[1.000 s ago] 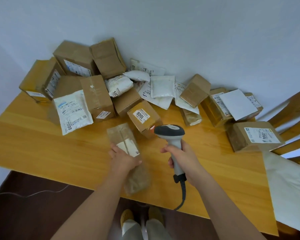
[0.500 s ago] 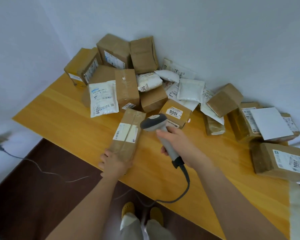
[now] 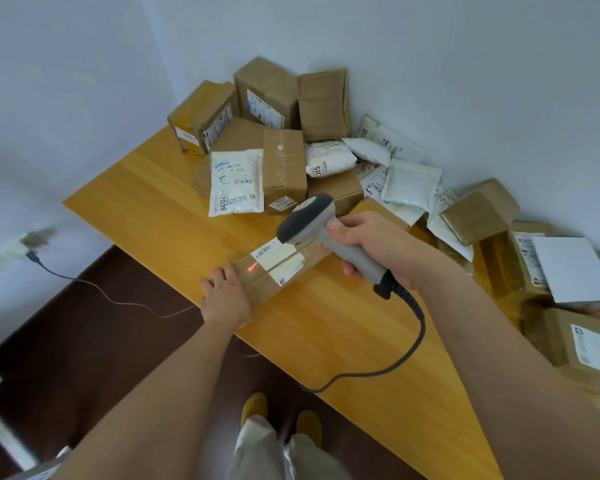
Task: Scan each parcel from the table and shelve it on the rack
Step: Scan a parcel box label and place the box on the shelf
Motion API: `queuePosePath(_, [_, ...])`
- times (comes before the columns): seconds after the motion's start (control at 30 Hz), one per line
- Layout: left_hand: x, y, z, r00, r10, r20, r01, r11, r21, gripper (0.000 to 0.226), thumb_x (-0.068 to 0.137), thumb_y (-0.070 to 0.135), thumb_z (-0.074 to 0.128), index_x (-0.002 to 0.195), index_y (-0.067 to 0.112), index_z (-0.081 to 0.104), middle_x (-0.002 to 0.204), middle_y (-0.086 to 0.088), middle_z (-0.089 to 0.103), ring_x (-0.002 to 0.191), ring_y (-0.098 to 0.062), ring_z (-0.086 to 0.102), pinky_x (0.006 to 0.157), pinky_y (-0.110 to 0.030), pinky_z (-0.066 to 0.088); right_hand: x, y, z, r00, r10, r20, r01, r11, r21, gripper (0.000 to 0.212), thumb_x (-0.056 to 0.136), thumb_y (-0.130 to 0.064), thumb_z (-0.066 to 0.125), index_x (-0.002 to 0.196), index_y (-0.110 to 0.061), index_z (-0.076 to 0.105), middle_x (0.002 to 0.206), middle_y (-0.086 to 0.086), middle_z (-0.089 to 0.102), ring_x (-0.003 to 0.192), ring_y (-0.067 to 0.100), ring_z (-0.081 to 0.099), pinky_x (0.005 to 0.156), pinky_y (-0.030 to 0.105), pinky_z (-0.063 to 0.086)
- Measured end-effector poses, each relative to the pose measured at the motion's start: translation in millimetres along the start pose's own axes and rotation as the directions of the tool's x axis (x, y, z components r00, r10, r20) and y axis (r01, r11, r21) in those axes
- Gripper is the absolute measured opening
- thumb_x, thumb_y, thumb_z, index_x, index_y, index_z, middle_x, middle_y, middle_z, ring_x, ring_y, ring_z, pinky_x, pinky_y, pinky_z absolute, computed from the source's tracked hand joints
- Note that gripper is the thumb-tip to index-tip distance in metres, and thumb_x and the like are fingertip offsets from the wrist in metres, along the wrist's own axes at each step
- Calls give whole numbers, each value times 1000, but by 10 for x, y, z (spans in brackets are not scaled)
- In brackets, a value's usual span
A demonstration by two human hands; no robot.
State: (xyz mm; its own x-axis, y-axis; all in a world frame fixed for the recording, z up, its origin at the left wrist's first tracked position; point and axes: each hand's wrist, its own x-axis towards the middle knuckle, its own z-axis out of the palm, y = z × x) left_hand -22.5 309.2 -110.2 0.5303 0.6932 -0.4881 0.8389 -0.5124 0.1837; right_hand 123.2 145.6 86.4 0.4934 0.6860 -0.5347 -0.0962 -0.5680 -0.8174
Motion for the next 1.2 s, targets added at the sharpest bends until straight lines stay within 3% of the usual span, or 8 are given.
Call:
queuePosePath(0.13, [26, 1, -40, 1000, -2, 23, 2, 1000, 12, 108, 71, 17, 84, 149, 15, 9, 143, -7, 25, 130, -33, 28, 95, -44, 46, -47, -34, -27, 1000, 12, -22, -11, 997, 74, 28, 103, -30, 49, 111, -6, 62, 80, 3, 67, 54, 14, 53, 52, 26, 47])
queuePosePath(0.27, [51, 3, -66, 999, -6, 47, 5, 1000, 12, 112, 69, 17, 85, 150, 16, 8, 143, -7, 25, 131, -34, 27, 95, -44, 46, -93, -44, -50, 1000, 17, -25, -14, 991, 133, 29, 103, -30, 49, 113, -6, 61, 95, 10, 66, 54, 15, 52, 53, 28, 46])
queuePosePath(0.53, [81, -5, -92, 998, -6, 62, 4, 999, 33, 116, 67, 21, 88, 150, 16, 8, 143, -7, 26, 131, -34, 29, 96, -45, 46, -162, -81, -87, 1000, 3, -28, 2, 987, 159, 33, 102, -31, 51, 119, -5, 61, 103, 16, 66, 50, 14, 51, 50, 26, 46])
queuePosePath(0.97, [45, -3, -61, 999, -9, 46, 10, 1000, -3, 113, 67, 18, 87, 149, 17, 9, 141, -6, 26, 130, -33, 27, 93, -44, 47, -345, -153, -101, 997, -19, -68, 30, 984, 175, 33, 102, -28, 51, 116, -1, 62, 95, 13, 65, 51, 18, 49, 55, 34, 43])
queuePosePath(1.2, [-75, -33, 49, 997, 29, -77, -34, 998, -61, 99, 69, 12, 84, 143, 16, 19, 137, -5, 29, 126, -32, 28, 86, -41, 47, -453, -145, -109, 997, -16, -71, 26, 989, 148, 36, 101, -30, 52, 119, 0, 60, 97, 15, 63, 51, 17, 49, 52, 31, 43])
